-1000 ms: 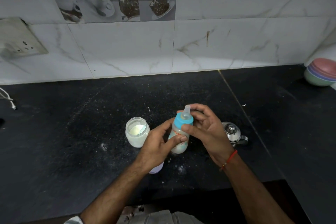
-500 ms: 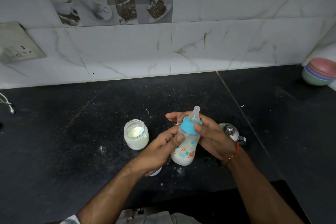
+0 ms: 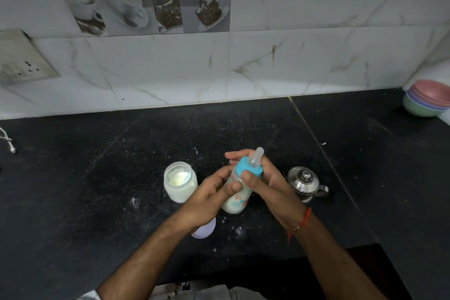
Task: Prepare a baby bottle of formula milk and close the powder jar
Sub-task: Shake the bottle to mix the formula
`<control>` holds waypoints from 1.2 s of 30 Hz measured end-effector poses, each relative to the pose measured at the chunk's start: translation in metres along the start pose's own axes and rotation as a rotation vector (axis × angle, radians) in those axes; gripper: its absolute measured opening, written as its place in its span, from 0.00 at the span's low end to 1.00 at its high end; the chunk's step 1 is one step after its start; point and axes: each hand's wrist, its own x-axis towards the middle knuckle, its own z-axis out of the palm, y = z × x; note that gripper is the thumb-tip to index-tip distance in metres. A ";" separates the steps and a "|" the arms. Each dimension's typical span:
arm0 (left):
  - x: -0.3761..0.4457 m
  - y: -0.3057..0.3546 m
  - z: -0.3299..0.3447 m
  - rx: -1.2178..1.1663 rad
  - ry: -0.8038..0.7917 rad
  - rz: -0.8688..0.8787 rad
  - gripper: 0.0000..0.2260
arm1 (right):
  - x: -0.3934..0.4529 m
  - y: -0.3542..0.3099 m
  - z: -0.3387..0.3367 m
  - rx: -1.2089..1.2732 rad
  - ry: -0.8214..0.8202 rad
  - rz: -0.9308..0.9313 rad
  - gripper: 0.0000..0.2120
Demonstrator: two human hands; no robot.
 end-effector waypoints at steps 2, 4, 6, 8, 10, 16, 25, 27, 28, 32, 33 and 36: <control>-0.002 0.000 -0.001 -0.141 -0.041 -0.025 0.31 | -0.002 -0.006 -0.006 0.053 -0.103 0.041 0.21; -0.002 -0.002 -0.001 -0.168 -0.036 -0.034 0.32 | -0.001 -0.007 -0.005 0.027 -0.089 0.068 0.20; 0.000 -0.002 -0.001 -0.069 0.019 -0.013 0.28 | -0.001 -0.004 0.002 0.032 0.002 0.071 0.19; 0.003 -0.001 -0.002 0.038 0.058 0.014 0.24 | -0.003 0.004 0.012 0.048 0.137 0.052 0.18; 0.004 -0.003 -0.004 0.117 0.071 0.039 0.22 | -0.005 0.013 0.021 0.040 0.265 0.018 0.18; 0.005 -0.001 -0.001 0.205 0.390 0.125 0.23 | 0.005 0.006 0.031 0.040 0.480 -0.020 0.18; -0.007 0.009 -0.031 0.448 0.586 0.138 0.04 | 0.008 -0.037 0.009 -0.239 0.674 -0.439 0.18; -0.005 0.004 -0.029 0.461 0.574 0.136 0.07 | 0.014 -0.027 0.006 -0.360 0.565 -0.124 0.21; -0.005 0.002 -0.028 0.460 0.566 0.132 0.08 | 0.014 -0.024 0.004 -0.340 0.552 -0.071 0.21; -0.005 0.002 -0.024 0.410 0.591 0.126 0.07 | 0.010 -0.044 0.008 -0.092 0.634 -0.399 0.16; -0.006 0.004 -0.023 0.379 0.602 0.126 0.07 | 0.008 -0.049 0.011 -0.097 0.658 -0.504 0.15; -0.005 0.011 -0.018 0.361 0.601 0.131 0.01 | 0.014 -0.038 0.006 -0.342 0.655 -0.408 0.15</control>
